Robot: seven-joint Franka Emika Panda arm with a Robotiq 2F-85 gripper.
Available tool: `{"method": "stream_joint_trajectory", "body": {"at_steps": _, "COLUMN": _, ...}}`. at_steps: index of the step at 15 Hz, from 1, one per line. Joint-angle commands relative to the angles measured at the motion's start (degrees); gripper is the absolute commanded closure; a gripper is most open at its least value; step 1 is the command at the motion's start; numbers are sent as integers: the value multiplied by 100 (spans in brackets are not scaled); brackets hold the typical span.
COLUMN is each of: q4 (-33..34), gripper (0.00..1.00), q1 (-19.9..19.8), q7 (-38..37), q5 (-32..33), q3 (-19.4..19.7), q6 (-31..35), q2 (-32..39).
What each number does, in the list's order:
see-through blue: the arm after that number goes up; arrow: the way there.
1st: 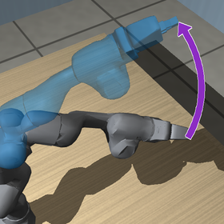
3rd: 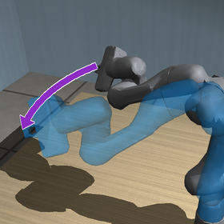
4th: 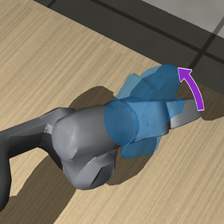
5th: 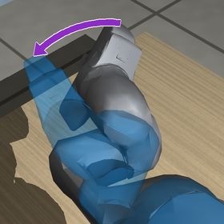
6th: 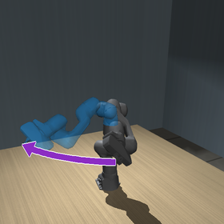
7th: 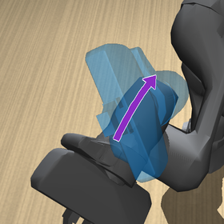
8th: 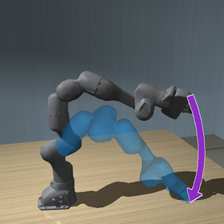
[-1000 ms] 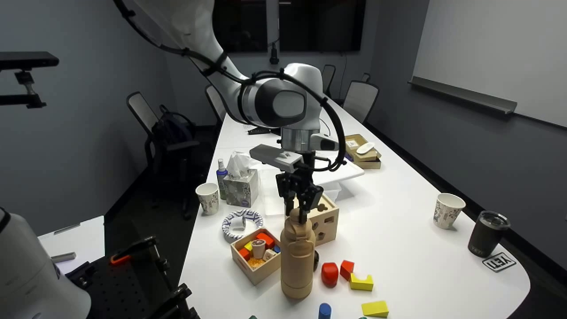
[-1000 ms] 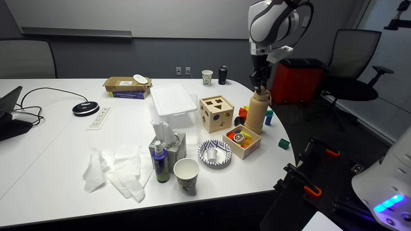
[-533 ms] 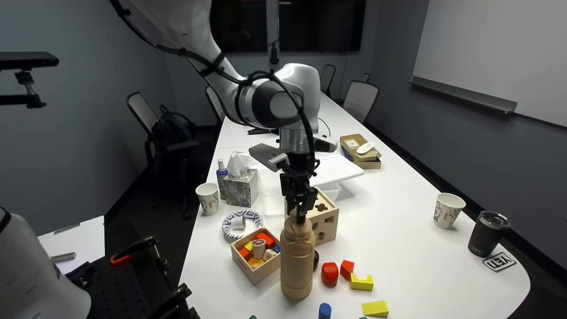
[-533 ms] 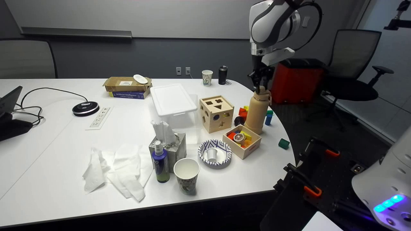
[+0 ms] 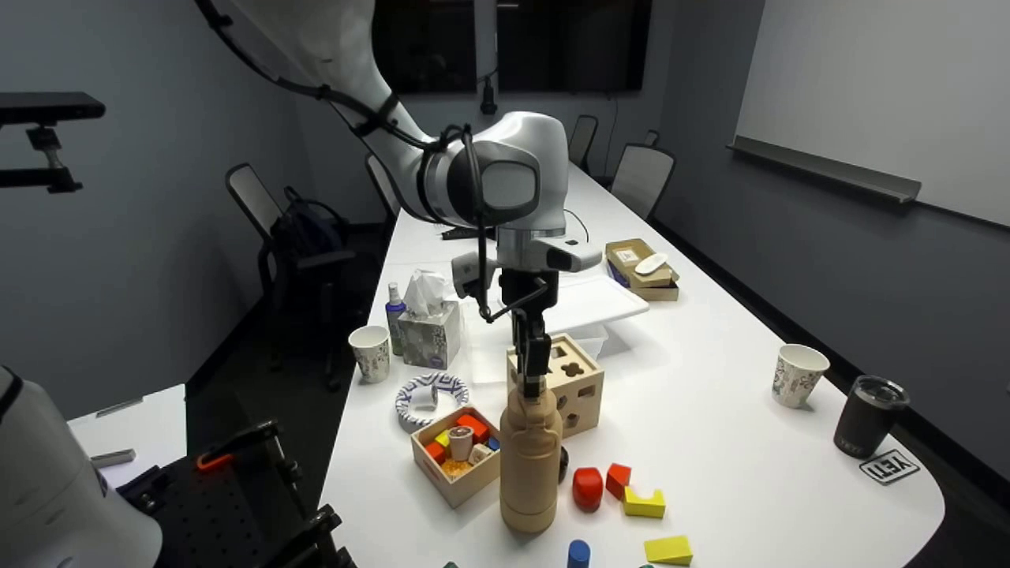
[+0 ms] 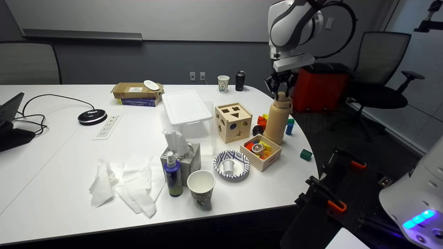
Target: Move the beige bottle to the left then use the white napkin to wipe the top of the bottle.
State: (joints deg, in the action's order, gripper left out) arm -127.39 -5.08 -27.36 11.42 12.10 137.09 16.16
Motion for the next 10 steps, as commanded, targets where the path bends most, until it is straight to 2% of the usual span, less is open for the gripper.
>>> {"method": "stream_joint_trajectory", "body": {"at_steps": 1, "q4": -164, "gripper": 79, "q1": 206, "q7": -935, "q5": 204, "q3": 251, "q6": 111, "q2": 34}}
{"method": "stream_joint_trajectory", "body": {"at_steps": 8, "q4": -207, "gripper": 79, "q1": 295, "q7": -1907, "q5": 284, "q3": 271, "q6": 67, "q2": 90}}
{"method": "stream_joint_trajectory", "body": {"at_steps": 9, "q4": -219, "gripper": 51, "q1": 262, "q7": -1844, "q5": 214, "q3": 228, "q6": 22, "q2": 49}}
{"method": "stream_joint_trajectory", "body": {"at_steps": 10, "q4": -222, "gripper": 27, "q1": 238, "q7": -1772, "q5": 161, "q3": 199, "q6": 1, "q2": 28}}
